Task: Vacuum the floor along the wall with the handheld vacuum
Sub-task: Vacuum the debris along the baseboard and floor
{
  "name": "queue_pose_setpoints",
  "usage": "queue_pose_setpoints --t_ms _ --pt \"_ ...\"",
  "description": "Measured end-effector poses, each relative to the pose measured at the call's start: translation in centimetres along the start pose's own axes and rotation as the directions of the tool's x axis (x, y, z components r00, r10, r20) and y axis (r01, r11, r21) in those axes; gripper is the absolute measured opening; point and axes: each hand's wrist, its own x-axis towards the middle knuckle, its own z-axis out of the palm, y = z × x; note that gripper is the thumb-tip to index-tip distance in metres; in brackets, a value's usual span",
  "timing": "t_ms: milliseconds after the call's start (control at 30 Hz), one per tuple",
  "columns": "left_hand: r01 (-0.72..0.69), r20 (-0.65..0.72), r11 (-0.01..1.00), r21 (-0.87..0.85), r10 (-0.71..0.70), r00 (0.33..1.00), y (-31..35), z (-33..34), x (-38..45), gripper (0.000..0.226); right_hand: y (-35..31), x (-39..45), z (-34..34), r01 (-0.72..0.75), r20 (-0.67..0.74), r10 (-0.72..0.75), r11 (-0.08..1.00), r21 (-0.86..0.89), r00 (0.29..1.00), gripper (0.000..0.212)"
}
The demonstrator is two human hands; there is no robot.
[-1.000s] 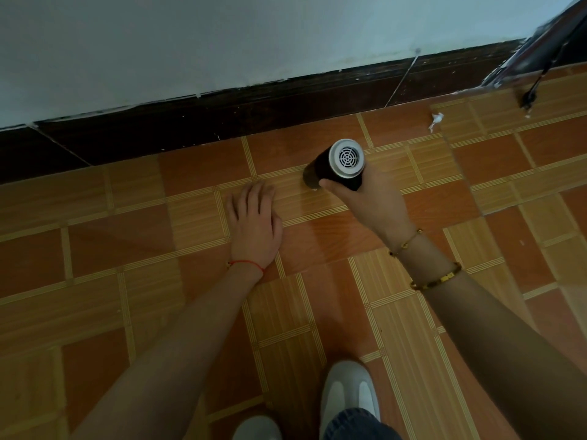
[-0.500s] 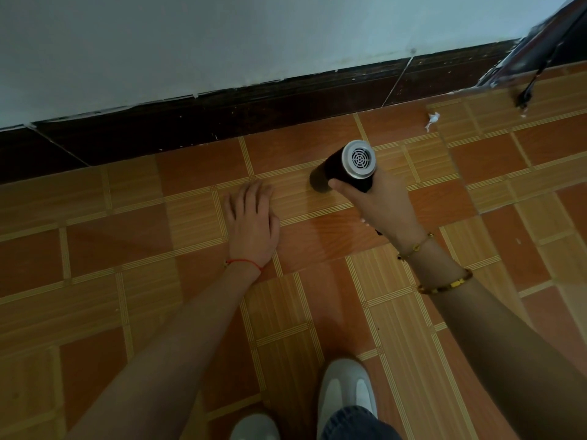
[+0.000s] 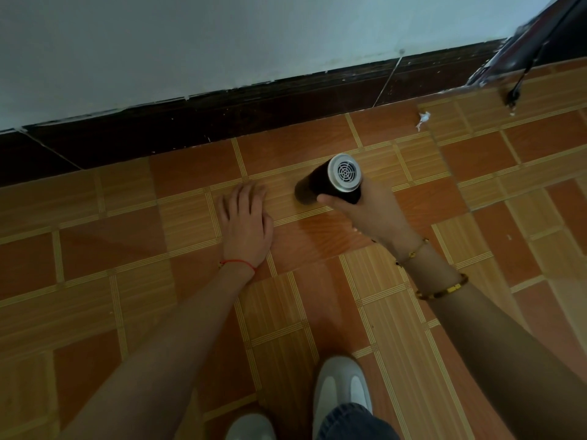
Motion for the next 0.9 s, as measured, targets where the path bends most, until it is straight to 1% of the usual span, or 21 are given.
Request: queue_pose_setpoints --t_ms 67,133,167,233,367,433,467,533,633,700,767,867,900 --pt "-0.002 -0.006 1.0 -0.002 0.002 1.0 0.1 -0.1 0.0 0.046 0.4 -0.1 0.0 -0.023 -0.098 0.021 1.0 -0.013 0.995 0.065" --pt "-0.004 -0.005 1.0 0.001 0.004 1.0 0.1 0.0 0.0 0.047 0.9 -0.2 -0.2 -0.085 -0.22 0.072 0.995 -0.05 0.973 0.067" --pt "-0.004 0.0 1.0 0.0 0.004 1.0 0.1 0.0 0.0 0.047 1.2 -0.2 -0.5 -0.111 -0.25 0.097 0.993 -0.043 0.963 0.067" --pt "-0.002 0.008 1.0 0.002 0.002 1.0 0.0 0.0 0.0 0.047 1.7 -0.6 -0.9 -0.124 -0.226 0.12 0.992 -0.002 0.967 0.065" --pt "0.007 0.017 1.0 0.014 -0.007 1.0 0.0 0.0 0.0 0.045 1.9 -2.0 -1.4 -0.058 -0.01 0.059 0.996 0.072 0.998 0.056" --pt "0.014 0.028 1.0 0.025 -0.015 1.0 0.2 0.0 0.0 0.045 2.3 -2.7 -1.4 -0.039 0.029 0.037 0.996 0.081 0.999 0.053" --pt "0.016 0.034 0.999 0.033 -0.017 0.999 0.3 0.0 -0.1 0.045 2.6 -2.9 -1.4 -0.048 0.018 0.047 0.995 0.09 0.999 0.052" --pt "0.014 0.05 0.999 0.05 -0.016 0.999 0.5 -0.1 -0.1 0.046 3.3 -3.4 -1.7 -0.096 -0.051 0.102 0.99 0.1 0.993 0.055" --pt "0.019 0.068 0.998 0.054 -0.023 0.997 0.8 -0.3 -0.3 0.047 4.6 -4.5 -2.2 -0.174 -0.216 0.173 0.985 0.017 0.961 0.063" --pt "0.015 0.075 0.999 0.032 -0.017 0.997 1.4 -0.3 -0.5 0.048 5.3 -5.5 -2.6 -0.201 -0.266 0.197 0.979 0.012 0.944 0.071" --pt "-0.014 0.086 1.0 0.019 0.013 0.996 2.5 -0.2 -0.7 0.049 5.9 -6.6 -2.7 -0.174 -0.246 0.176 0.984 0.032 0.953 0.072" --pt "-0.05 0.111 0.999 -0.011 0.051 0.993 4.7 0.2 -0.5 0.049 6.4 -7.9 -2.7 -0.105 -0.106 0.108 0.994 0.03 0.988 0.071" --pt "-0.057 0.12 0.998 -0.023 0.06 0.991 5.4 0.4 -0.3 0.048 6.5 -8.2 -2.8 -0.1 -0.084 0.103 0.994 0.032 0.991 0.069"
